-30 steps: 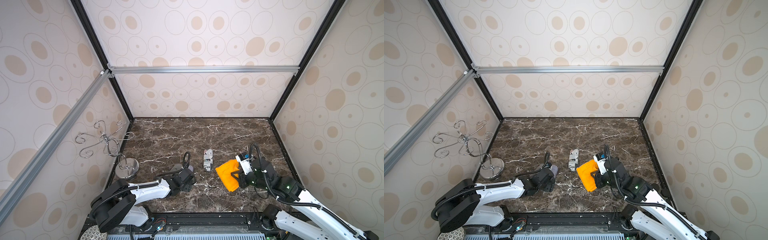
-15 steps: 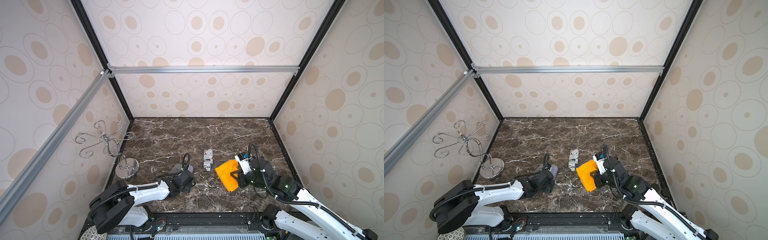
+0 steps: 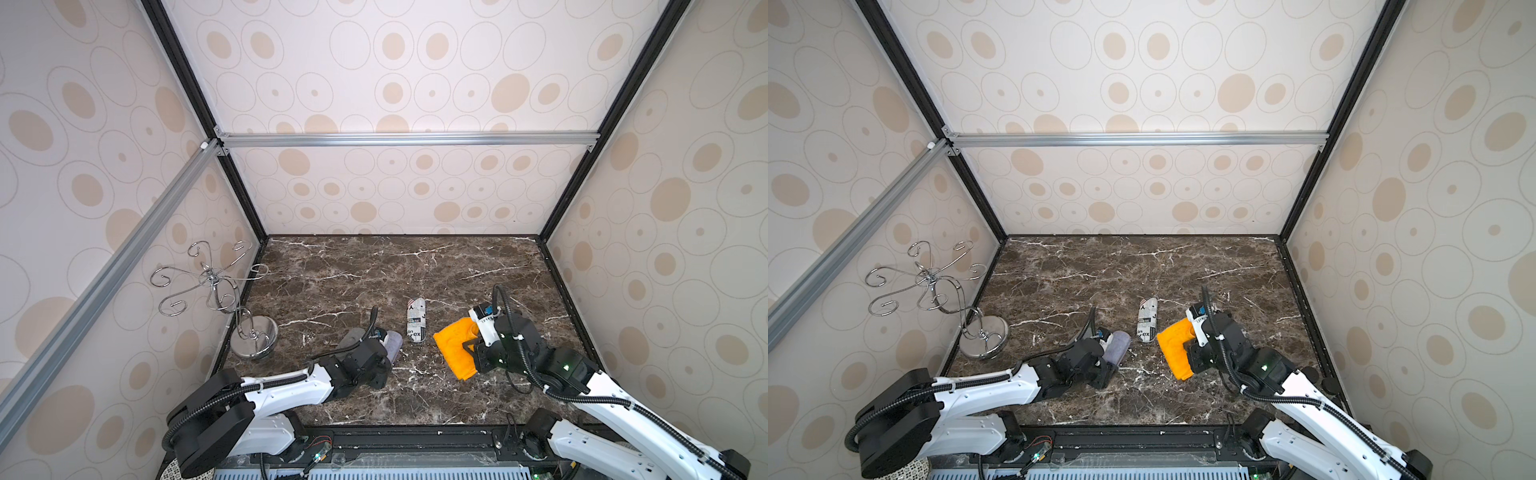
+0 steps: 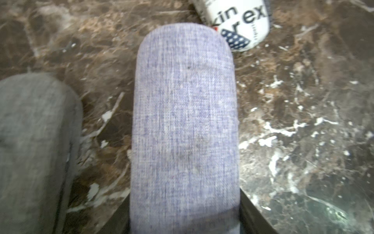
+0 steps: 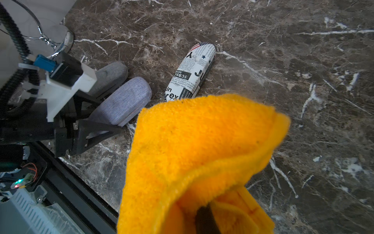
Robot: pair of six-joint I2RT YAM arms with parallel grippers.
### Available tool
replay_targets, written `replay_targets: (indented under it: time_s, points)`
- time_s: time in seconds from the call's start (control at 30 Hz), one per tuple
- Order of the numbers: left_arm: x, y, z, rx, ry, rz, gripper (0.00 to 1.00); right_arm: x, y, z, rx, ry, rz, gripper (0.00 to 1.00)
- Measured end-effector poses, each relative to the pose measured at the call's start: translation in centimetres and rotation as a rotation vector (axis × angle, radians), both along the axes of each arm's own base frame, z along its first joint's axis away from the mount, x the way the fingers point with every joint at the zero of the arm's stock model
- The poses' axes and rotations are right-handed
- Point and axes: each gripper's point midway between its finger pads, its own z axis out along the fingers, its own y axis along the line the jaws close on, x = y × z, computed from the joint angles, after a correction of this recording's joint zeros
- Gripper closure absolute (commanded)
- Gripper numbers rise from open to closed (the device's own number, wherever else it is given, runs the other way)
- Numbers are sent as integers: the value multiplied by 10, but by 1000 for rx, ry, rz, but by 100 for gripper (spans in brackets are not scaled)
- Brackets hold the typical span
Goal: Wipe the eyeglass case
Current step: Pick up the eyeglass case from the center of the board, then wipe the dirt from the eyeglass case.
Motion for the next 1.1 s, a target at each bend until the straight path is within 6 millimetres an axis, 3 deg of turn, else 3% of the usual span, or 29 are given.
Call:
replay_targets:
  time_s: [0.37, 0.6, 0.77, 1.1]
  points:
    - [-4, -58, 23, -95, -72, -268, 42, 29, 22, -2, -86, 36, 16, 100]
    - [-5, -87, 37, -148, -104, -385, 42, 34, 27, -12, -123, 64, 36, 100]
    - [-5, -99, 43, -173, -111, -429, 43, 32, 31, -15, -127, 70, 55, 100]
    - [-6, -110, 50, -208, -115, -456, 44, 16, 64, -22, -104, 66, 158, 100]
